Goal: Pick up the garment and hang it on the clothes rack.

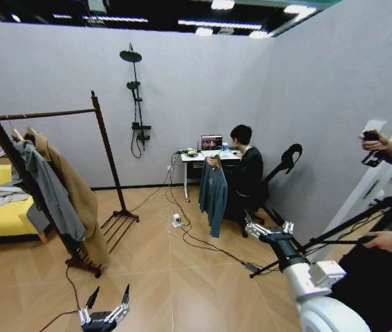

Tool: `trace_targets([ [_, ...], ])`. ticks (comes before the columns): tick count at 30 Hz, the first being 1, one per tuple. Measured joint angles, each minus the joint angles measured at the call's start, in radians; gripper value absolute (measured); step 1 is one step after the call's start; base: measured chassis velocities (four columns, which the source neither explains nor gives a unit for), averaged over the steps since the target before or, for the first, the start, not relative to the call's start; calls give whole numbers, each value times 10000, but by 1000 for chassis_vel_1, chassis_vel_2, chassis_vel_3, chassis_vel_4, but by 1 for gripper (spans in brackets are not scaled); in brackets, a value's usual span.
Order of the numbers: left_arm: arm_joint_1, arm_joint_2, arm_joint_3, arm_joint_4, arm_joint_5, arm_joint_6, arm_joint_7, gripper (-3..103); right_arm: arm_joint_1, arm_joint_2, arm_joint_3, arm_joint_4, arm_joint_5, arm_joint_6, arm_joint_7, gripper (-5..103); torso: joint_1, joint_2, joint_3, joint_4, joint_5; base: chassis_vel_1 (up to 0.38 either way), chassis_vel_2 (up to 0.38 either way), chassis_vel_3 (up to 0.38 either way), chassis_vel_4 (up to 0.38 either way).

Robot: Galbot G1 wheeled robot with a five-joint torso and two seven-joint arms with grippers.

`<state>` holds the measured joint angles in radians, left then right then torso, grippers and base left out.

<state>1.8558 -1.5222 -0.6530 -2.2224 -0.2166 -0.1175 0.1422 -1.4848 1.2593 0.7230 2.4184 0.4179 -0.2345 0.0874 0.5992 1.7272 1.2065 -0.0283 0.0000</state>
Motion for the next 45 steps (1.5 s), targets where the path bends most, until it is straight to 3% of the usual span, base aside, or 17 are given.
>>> trace_targets([
  [3,0,0,1,0,0,0,0,100,-728,-65,244,-329,155,574,-245,100,-2,1,-1,-9,0,0,0,0,0],
  [7,0,0,0,0,0,0,1,100,-810,-70,260,-357,173,623,-273,100,-3,1,-2,-3,0,0,0,0,0],
  [10,0,0,0,0,0,0,1,100,-768,-35,192,-947,255,848,352,100,-2,1,-1,-3,2,0,0,0,0],
  [16,-2,-3,2,0,0,-1,0,100,-1055,-41,-52,-2029,57,1658,414,100,0,1,-1,2,-7,0,0,0,0],
  [18,0,-1,0,0,0,0,-1,100,-1182,98,-166,-2101,99,1732,384,100,-2,1,1,-10,10,0,0,0,0],
  [27,-1,0,0,-1,0,0,2,100,-452,-313,462,-922,1093,1049,901,100,-1,1,0,-3,-3,0,0,0,0],
  [33,0,0,-1,0,1,0,0,100,-1350,123,87,-1420,459,1740,510,100,-1,1,-1,-3,-1,0,0,0,0],
  [35,-1,0,0,0,1,0,0,100,-2015,565,-223,-2484,-354,3025,289,100,-3,1,-1,-7,6,0,0,0,0],
  [45,-1,0,0,1,0,0,0,100,-1843,441,111,-1815,-226,3169,659,100,-1,1,-1,-3,-2,0,0,0,0],
])
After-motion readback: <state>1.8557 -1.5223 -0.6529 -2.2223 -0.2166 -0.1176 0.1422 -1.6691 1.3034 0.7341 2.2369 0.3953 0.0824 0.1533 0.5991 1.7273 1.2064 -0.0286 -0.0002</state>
